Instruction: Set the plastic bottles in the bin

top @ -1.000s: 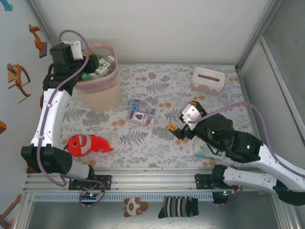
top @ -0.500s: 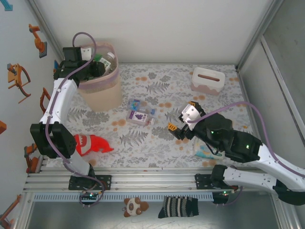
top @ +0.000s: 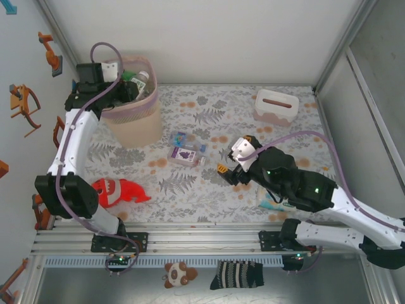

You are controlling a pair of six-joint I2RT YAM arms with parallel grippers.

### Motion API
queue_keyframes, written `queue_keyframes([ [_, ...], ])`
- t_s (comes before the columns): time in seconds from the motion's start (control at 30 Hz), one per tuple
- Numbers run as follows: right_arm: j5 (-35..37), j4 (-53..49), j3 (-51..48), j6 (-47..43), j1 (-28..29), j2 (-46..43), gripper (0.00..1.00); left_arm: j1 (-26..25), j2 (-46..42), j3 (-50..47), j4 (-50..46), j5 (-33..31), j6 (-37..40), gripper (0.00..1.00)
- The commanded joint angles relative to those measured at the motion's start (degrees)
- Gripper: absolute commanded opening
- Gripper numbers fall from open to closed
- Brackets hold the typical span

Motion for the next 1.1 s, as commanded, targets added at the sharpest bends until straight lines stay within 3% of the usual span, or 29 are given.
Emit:
queue_keyframes([
  [0.0,2.7,1.87,1.96,1.8,-0.22,1.59,0.89,-0.08,-5.29,-1.09,-0.38,2.3,-1.68,0.36],
  [0.23,3.31,1.6,2.86,3.5,-1.58,5.95,0.89,-0.25,-12.04,-5.72,-0.14,4.39,-3.72,0.36],
  [0.4,-7.85,-0.31,4.3,4.06,-6.87,10.21,0.86,-0.77,-17.56,-10.27,-0.4,6.61,-5.1,0.37],
  [0.77,-31.24,-3.34,7.01,-10.39,-18.83,25.08,0.71,-2.88,-30.21,-21.47,-3.68,7.82,-7.8,0.39],
  [1.07,-36.32,5.01,4.61,-23.39,-23.28,36.7,0.71,-4.45,-38.45,-29.99,-4.66,6.55,-10.66,0.39],
])
